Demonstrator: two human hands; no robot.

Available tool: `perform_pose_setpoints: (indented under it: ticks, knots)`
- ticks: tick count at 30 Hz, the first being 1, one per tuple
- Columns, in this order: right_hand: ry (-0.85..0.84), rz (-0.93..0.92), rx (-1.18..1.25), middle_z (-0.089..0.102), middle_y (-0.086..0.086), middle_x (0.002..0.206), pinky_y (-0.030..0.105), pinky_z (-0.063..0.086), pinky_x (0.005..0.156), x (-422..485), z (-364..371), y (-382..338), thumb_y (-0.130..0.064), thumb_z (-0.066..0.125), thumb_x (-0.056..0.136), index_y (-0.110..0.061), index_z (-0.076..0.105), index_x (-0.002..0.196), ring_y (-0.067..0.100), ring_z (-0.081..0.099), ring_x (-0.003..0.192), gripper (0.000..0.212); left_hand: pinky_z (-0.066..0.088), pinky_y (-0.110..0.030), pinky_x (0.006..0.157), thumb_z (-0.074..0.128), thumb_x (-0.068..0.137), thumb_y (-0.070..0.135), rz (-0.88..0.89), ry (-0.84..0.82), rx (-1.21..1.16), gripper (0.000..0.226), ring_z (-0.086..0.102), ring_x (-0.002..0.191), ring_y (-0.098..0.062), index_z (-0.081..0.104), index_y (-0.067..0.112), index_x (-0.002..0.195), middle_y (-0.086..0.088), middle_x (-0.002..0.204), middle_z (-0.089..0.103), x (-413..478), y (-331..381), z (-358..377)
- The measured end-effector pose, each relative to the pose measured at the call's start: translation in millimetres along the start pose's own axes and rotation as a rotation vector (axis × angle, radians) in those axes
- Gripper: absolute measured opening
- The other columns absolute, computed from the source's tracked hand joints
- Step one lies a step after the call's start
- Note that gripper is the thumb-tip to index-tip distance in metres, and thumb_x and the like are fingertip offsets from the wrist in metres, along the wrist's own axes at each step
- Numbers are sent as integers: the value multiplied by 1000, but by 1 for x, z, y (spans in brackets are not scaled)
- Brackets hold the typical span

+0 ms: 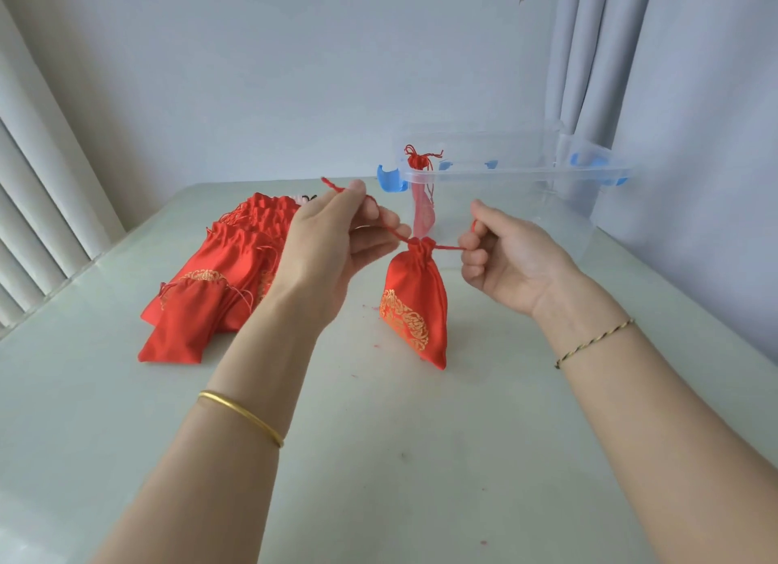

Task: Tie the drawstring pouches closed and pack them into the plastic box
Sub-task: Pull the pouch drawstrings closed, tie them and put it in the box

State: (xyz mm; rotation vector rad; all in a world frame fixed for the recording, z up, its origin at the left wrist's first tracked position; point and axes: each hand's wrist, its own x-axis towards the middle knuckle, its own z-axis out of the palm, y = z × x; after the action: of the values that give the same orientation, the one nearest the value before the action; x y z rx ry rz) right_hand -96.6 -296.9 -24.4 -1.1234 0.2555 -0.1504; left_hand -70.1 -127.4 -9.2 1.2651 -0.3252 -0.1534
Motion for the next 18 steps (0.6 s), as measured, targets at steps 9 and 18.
perform_pose_setpoints:
  ticks: [9, 18]
  knots:
    - [-191, -259, -84, 58, -2, 65, 19, 43, 50, -20, 23, -15, -27, 54, 92, -15, 58, 64, 8, 50, 48, 31, 50, -26, 71, 66, 84, 20, 9, -223, 511, 18, 52, 61, -9, 69, 3, 91, -1, 70, 57, -9, 6, 3]
    - [-176, -239, -415, 65, 8, 72, 26, 41, 46, -22, 24, -8, -27, 41, 97, -8, 53, 87, 17, 53, 43, 25, 49, -20, 62, 63, 85, 15, -6, -159, 459, 11, 51, 55, -9, 63, 7, 77, -1, 67, 59, -8, 7, 4]
